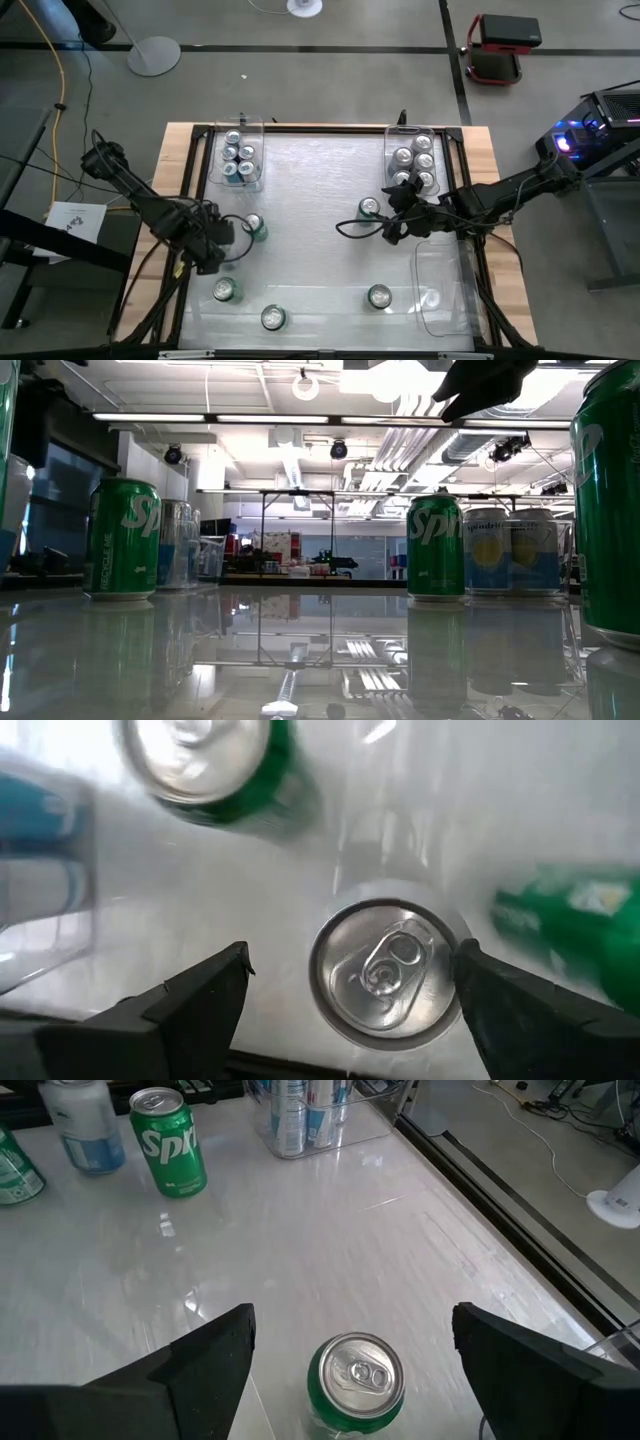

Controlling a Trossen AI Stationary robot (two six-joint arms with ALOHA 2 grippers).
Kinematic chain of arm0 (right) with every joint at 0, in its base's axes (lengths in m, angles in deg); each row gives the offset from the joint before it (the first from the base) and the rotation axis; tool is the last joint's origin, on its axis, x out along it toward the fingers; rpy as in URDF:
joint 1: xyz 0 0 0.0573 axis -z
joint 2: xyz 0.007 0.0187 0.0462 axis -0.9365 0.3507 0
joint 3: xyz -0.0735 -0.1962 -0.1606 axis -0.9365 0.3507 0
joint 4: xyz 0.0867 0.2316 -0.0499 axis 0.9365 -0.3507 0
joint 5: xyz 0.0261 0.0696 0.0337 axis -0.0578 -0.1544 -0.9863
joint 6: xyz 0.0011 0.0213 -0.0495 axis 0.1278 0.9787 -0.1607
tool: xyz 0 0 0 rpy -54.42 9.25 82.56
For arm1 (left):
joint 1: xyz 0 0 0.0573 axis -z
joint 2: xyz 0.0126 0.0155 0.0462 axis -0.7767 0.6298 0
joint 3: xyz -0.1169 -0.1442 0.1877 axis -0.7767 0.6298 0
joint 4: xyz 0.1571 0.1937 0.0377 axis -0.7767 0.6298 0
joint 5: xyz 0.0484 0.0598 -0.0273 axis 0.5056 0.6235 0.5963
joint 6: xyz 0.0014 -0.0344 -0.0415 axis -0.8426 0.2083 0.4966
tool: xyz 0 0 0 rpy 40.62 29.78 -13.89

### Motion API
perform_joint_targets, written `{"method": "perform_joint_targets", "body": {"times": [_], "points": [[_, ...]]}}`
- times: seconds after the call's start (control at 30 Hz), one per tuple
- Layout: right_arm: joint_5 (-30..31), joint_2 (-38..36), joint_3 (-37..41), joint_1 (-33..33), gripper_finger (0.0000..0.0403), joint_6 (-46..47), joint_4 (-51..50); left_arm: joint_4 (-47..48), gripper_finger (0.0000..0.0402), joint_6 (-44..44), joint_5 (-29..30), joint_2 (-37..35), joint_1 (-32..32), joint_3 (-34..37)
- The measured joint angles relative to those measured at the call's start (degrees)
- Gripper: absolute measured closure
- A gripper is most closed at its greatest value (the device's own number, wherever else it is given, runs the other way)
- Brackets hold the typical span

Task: Sort soda cans
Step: Put the blue-white soda can into the top right transparent bin

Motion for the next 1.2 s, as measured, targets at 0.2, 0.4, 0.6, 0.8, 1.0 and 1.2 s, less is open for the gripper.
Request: {"method": "perform_joint_targets", "body": {"times": [0.2, 0.4, 0.6, 0.8, 1.0, 1.2], "points": [[-0.58, 0.00, 0.00, 0.02, 0.0077, 0.00, 0.02, 0.00, 0.0076, 1.52, -0.41, -1.27, -0.45, 0.00], [-0.74, 0.00, 0.00, 0.00, 0.0077, 0.00, 0.02, -0.12, 0.0076, -3.26, -6.77, -1.24, -0.06, 0.00], [-0.74, 0.00, 0.00, 0.02, 0.0077, 0.03, 0.02, 0.24, 0.0076, -13.64, -10.70, -0.76, 2.26, 0.00], [-0.76, 0.00, 0.00, 0.02, 0.0077, 0.68, 0.02, -0.22, 0.0076, -20.29, -9.69, 2.17, 2.94, 0.00], [-0.76, 0.00, 0.00, 0.02, 0.0077, 1.18, 0.02, -0.14, 0.0076, -25.85, -10.97, 6.90, 2.95, 0.00], [-0.76, 0.00, 0.00, 0.02, 0.0077, 1.14, 0.02, -0.14, 0.0082, -26.55, -11.34, 11.18, 1.60, -0.07]]}}
